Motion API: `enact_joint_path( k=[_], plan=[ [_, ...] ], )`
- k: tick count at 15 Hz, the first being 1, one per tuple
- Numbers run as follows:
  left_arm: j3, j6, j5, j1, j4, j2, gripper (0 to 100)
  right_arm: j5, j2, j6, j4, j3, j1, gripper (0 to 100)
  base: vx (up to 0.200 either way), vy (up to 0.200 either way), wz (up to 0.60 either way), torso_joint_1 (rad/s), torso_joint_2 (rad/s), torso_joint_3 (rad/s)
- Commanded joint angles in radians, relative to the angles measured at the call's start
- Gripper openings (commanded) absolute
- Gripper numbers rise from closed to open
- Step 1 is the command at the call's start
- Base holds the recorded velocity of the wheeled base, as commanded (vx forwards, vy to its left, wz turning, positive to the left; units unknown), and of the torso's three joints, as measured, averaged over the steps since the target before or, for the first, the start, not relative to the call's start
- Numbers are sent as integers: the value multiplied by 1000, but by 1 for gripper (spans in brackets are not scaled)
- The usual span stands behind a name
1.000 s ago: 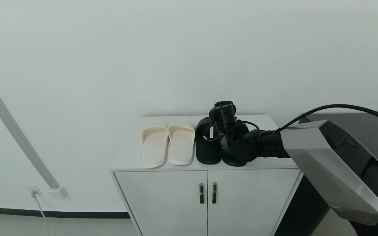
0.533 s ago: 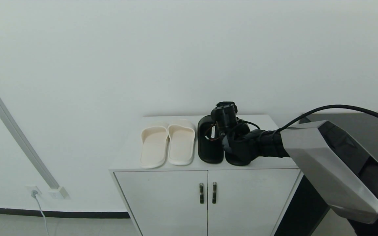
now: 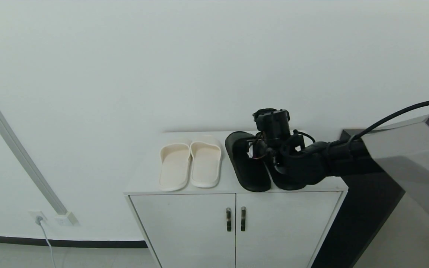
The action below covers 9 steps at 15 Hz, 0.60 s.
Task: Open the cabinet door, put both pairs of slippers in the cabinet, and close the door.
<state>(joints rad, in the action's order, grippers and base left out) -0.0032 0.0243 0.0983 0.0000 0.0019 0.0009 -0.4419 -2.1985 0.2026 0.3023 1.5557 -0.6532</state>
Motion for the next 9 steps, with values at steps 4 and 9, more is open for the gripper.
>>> enact_joint_path(
  k=[4, 9],
  plan=[
    [0, 0, 0, 0, 0, 1, 0, 384, 431, -92, 189, -569, -3, 0, 0, 0, 0, 0, 0, 0],
    [0, 0, 0, 0, 0, 1, 0, 620, 623, -127, 193, -787, -39, 0, 0, 0, 0, 0, 0, 0]
  ],
)
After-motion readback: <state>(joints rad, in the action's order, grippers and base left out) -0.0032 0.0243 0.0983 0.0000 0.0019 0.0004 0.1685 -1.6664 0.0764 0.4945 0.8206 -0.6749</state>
